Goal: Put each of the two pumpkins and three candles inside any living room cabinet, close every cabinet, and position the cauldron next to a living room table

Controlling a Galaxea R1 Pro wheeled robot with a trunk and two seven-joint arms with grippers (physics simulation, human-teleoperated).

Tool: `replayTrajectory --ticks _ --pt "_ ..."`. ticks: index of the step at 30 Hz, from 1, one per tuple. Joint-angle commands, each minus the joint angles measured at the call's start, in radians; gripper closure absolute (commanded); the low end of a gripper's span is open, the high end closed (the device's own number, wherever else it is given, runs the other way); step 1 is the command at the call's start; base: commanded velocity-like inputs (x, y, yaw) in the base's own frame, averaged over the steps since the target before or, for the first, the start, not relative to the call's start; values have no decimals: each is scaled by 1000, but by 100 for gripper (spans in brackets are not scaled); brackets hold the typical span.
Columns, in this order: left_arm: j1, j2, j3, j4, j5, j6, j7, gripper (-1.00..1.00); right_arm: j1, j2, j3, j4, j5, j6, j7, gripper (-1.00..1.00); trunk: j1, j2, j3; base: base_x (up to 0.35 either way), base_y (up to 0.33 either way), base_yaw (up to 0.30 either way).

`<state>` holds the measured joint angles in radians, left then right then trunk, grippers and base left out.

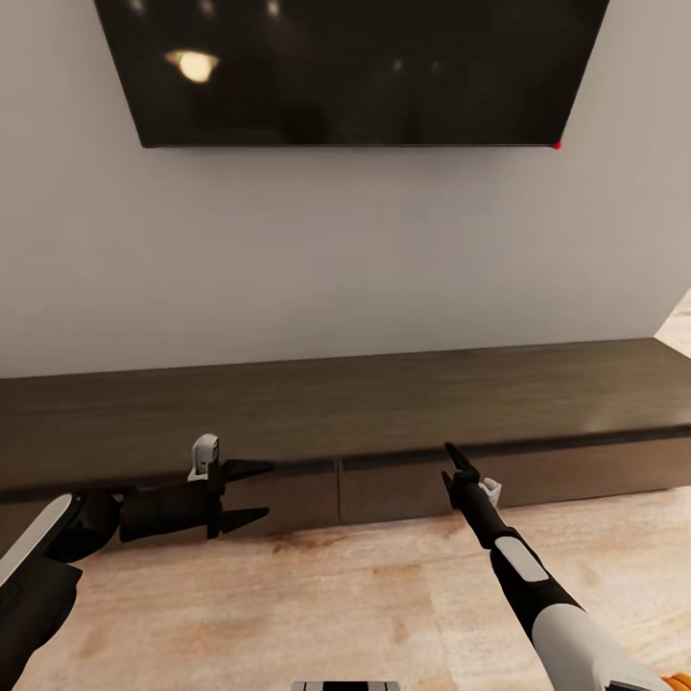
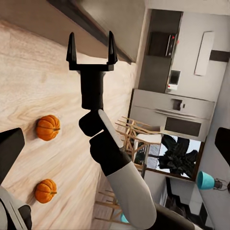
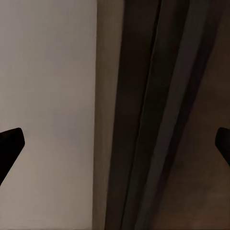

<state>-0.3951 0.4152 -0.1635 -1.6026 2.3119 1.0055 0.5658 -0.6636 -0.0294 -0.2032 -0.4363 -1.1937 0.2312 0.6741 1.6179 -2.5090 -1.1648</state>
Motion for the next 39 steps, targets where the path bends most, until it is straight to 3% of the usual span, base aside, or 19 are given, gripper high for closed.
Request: replayTrajectory --ticks 1,19,29,39 --pt "-1 1 -1 0 11 -1 10 -100 -1 0 -2 1 -9 10 2 -100 0 0 -1 120 0 0" --pt "0 1 -1 1 11 -1 10 -100 -1 -1 -2 1 -9 9 2 -100 0 0 -1 19 0 0" --pt "0 1 -1 1 11 -1 10 -100 -1 -1 -2 -1 -9 9 2 -100 4 -3 -39 0 0 0" --pt "0 1 -1 1 11 -1 10 -100 0 -1 -2 -2 -10 12 2 -100 4 -3 -39 0 0 0"
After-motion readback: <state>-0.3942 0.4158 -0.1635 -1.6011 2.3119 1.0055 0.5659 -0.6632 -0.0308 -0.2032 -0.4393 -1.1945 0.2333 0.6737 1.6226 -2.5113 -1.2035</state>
